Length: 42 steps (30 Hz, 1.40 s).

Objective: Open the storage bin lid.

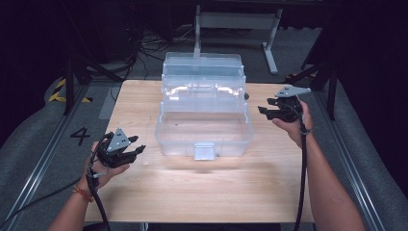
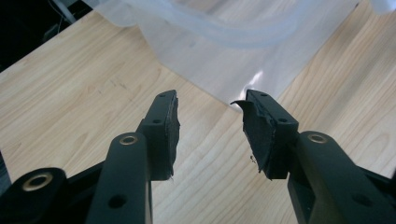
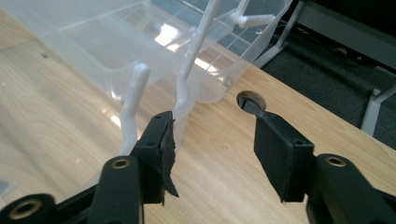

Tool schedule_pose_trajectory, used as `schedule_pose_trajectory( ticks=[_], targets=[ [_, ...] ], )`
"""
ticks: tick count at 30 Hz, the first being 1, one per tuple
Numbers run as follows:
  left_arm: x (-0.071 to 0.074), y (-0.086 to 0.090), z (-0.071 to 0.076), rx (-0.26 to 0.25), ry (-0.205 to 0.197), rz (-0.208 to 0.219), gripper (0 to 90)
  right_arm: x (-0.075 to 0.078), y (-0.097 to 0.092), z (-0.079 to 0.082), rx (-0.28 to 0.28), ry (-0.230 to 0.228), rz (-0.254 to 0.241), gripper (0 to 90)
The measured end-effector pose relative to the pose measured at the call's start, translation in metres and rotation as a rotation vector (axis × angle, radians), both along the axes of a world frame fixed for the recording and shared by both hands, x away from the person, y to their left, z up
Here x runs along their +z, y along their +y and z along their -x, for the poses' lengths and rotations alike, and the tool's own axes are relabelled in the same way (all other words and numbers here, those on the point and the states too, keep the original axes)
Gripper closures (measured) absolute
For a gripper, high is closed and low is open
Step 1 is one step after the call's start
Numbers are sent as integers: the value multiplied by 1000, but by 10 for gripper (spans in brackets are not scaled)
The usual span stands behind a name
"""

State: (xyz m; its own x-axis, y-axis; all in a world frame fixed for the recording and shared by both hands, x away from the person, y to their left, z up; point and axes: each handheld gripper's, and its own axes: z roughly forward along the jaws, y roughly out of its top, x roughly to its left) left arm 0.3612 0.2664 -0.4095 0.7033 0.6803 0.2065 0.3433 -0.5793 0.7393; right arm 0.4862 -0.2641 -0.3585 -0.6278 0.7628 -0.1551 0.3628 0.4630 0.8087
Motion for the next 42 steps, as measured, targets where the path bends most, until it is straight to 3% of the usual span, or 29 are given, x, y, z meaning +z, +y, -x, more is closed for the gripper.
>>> schedule_pose_trajectory(
  ticks=[7,9,15,16,21,25,30,33,42],
  targets=[
    [-9,4,1,1,32,-37,477,-13,-5,19,19,-2,24,399],
    [-11,5,1,8,40,-50,444,-17,-6,25,23,-7,49,392],
    [-17,6,4,27,62,-74,372,-27,-11,43,37,1,58,374],
    [-18,5,4,34,67,-64,360,-30,-12,47,39,0,68,369],
    [-26,6,6,77,91,-93,307,-41,-15,61,62,8,109,352],
    [-36,9,10,78,116,-87,287,-51,-19,74,64,20,150,326],
    [-43,13,14,78,148,-83,273,-63,-26,86,42,27,151,303],
    [-47,14,18,70,146,-85,265,-71,-32,95,27,38,169,295],
    [-52,19,25,68,155,-57,248,-86,-54,120,-10,64,140,286]
  ],
)
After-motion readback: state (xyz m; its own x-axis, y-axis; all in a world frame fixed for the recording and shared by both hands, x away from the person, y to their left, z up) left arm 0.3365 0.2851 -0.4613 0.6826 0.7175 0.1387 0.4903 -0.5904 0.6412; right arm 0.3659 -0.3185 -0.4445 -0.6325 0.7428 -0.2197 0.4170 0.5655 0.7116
